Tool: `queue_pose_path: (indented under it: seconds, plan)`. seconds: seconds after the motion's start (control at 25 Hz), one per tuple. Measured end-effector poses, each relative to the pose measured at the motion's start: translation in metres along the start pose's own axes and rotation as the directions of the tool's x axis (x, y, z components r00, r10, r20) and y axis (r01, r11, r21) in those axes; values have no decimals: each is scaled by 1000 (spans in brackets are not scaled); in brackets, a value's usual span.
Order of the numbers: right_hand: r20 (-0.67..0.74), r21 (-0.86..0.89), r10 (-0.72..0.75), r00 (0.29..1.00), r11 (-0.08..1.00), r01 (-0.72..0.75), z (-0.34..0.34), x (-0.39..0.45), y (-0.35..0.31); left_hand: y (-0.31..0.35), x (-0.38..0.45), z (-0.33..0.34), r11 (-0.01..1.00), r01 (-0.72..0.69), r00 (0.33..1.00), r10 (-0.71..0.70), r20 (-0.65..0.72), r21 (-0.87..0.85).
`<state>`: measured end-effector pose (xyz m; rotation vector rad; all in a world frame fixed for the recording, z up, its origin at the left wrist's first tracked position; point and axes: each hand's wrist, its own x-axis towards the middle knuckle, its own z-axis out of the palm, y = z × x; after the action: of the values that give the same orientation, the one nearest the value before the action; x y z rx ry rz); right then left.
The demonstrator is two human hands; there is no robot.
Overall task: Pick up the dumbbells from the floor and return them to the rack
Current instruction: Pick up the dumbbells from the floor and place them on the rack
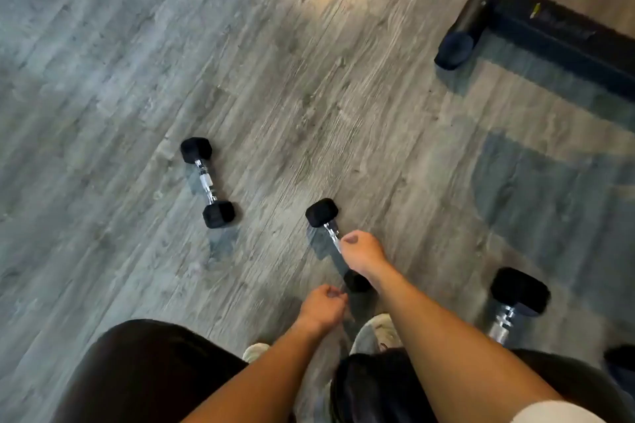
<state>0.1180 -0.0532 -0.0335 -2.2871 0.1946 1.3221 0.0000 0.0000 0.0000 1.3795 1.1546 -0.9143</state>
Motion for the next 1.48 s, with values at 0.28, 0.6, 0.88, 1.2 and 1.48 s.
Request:
queue_pose_path:
  seconds: [0.28, 0.6, 0.88, 1.2, 1.48]
  plan:
    - [-5, -138, 21, 1000, 990, -22, 85, 109, 39, -42, 124, 34, 978, -21, 995, 40, 92, -206]
    - [28, 47, 66, 997, 997, -67, -12, -69, 8, -2, -78, 43, 930, 6, 960, 97, 262, -366]
    - [-60, 636, 198, 978, 763, -115, -156, -353, -46, 61, -359, -6, 981, -187, 934, 195, 301, -55]
    - [-28, 999, 340, 940, 42, 15, -245, -622, 13, 107, -593, -4, 716, -543, 808, 301, 507, 440]
    - [-94, 942, 398, 913, -260, 211, -260, -720, 166, 67, -663, 133, 474, -717, 688, 358, 632, 512]
